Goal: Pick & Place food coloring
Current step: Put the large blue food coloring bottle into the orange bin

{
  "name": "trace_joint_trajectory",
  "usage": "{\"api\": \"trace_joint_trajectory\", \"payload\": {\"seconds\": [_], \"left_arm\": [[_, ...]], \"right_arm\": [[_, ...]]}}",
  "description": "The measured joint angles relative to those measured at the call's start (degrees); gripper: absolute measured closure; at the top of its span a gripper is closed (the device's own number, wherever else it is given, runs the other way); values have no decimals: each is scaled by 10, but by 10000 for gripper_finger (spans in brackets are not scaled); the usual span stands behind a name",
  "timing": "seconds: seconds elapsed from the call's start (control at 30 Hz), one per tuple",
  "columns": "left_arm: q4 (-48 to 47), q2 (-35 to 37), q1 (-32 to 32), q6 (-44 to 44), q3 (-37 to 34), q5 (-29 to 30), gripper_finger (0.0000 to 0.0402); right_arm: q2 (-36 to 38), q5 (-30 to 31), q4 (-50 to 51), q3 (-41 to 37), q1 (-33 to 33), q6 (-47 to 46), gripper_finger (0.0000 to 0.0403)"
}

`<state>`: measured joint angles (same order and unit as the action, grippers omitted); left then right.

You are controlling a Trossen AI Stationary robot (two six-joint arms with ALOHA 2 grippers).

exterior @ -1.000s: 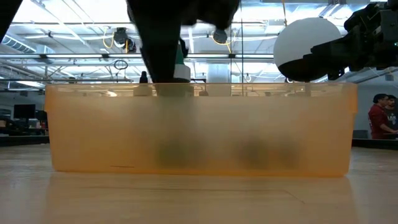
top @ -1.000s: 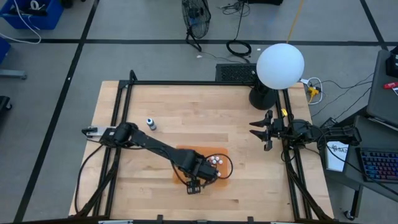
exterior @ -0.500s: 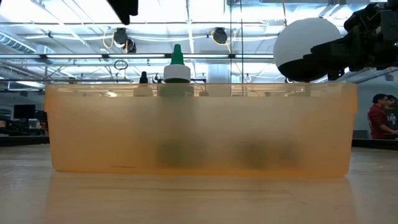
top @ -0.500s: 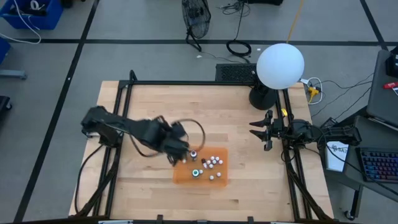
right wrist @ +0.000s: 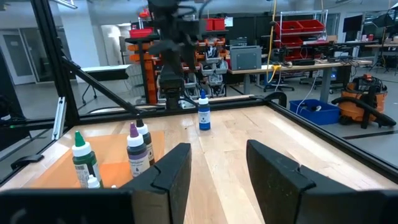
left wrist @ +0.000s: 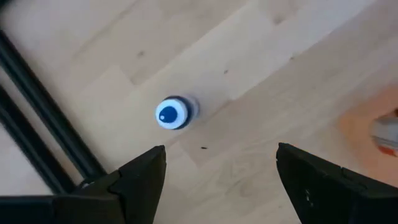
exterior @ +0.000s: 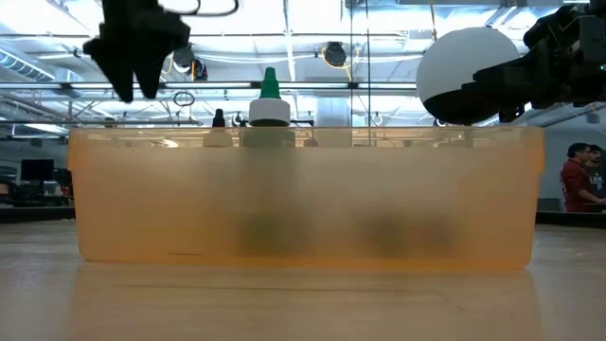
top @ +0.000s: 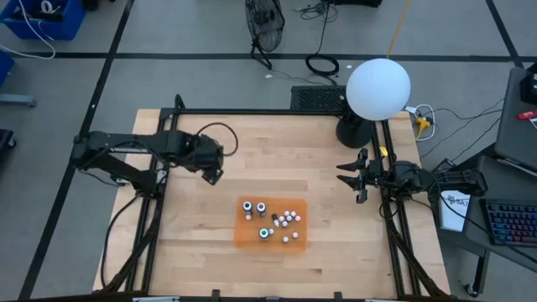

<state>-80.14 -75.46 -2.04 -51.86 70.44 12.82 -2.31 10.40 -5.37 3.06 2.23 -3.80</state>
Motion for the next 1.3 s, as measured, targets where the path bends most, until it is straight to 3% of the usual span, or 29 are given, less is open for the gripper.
{"api": "trace_joint_trajectory", "payload": {"seconds": [0.2,0.37,0.5,0.67,0.87,1.3], "left_arm": [[46,22,-85,65,-91,-23,111],[93,22,-142,113,-137,-24,109],[155,21,-171,145,-171,-57,106],[221,21,-183,163,-213,-95,113],[239,21,-184,160,-251,-96,115],[265,21,-184,147,-258,-102,142]], "right_arm": [[0,0,0,0,0,0,260],[0,0,0,0,0,0,257],[0,0,0,0,0,0,259],[0,0,0,0,0,0,260],[0,0,0,0,0,0,257],[0,0,0,0,0,0,257]]}}
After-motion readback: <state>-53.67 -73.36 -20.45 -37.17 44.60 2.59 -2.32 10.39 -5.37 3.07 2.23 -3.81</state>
